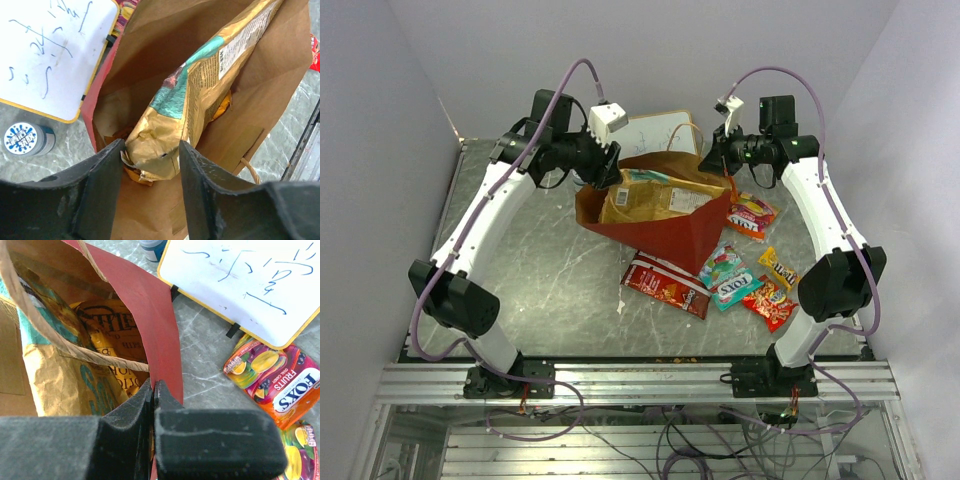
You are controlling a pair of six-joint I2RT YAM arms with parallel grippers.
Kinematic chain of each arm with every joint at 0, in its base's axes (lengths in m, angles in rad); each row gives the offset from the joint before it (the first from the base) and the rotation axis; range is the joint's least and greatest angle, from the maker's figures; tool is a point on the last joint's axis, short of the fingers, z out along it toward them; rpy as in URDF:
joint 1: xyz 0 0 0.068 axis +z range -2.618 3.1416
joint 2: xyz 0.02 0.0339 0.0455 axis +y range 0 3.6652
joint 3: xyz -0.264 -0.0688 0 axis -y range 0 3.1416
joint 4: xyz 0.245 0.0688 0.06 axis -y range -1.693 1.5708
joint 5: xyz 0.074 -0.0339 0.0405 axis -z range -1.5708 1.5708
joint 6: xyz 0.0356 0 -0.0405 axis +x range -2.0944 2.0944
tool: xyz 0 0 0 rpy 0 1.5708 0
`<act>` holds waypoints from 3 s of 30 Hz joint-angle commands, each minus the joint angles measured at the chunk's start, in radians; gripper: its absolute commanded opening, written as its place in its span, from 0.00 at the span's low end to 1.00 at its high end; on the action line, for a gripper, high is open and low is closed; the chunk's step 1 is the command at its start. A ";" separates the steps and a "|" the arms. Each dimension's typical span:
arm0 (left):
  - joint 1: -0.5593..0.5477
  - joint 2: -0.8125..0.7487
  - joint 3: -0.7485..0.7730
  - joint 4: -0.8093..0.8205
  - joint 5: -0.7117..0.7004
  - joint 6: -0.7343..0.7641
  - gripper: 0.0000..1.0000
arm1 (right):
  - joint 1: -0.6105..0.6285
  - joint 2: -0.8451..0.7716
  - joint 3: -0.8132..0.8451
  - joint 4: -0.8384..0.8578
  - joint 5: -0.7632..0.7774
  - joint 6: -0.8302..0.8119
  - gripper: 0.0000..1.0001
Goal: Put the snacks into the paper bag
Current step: Adjust the snack in the paper bag.
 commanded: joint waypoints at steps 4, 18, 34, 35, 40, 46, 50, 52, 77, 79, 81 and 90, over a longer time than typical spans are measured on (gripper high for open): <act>-0.023 0.045 0.024 -0.058 0.080 0.059 0.44 | 0.000 -0.030 -0.012 0.005 -0.003 -0.009 0.00; -0.091 -0.060 0.002 0.102 0.177 0.440 0.07 | 0.001 -0.014 -0.003 0.004 -0.010 0.004 0.00; -0.093 0.026 0.112 0.103 0.249 0.683 0.07 | 0.003 -0.003 -0.003 -0.004 -0.017 0.009 0.00; -0.093 0.029 0.120 0.113 0.249 0.682 0.07 | 0.002 -0.003 -0.004 -0.004 -0.017 0.010 0.00; -0.090 0.059 0.135 0.068 0.254 0.763 0.07 | 0.004 -0.008 -0.006 -0.005 -0.017 0.009 0.00; -0.069 0.056 0.091 0.028 0.287 0.855 0.07 | 0.005 -0.018 -0.013 -0.008 -0.016 0.004 0.00; -0.051 0.056 0.034 0.016 0.285 0.920 0.07 | 0.005 -0.019 -0.012 -0.010 -0.016 0.001 0.00; -0.039 0.058 0.010 0.006 0.270 0.956 0.09 | 0.006 -0.018 -0.010 -0.011 -0.016 -0.002 0.00; -0.100 0.147 0.125 -0.366 0.145 1.080 0.46 | 0.005 -0.039 -0.037 -0.008 -0.014 0.005 0.00; -0.122 0.149 0.111 -0.349 0.090 1.086 0.43 | 0.005 -0.040 -0.038 -0.011 -0.024 0.009 0.00; -0.134 0.141 0.085 -0.312 0.046 1.097 0.38 | 0.005 -0.041 -0.037 -0.019 -0.035 0.005 0.00; -0.143 0.099 0.012 -0.208 -0.136 1.280 0.07 | 0.005 -0.069 -0.026 -0.066 -0.076 -0.039 0.00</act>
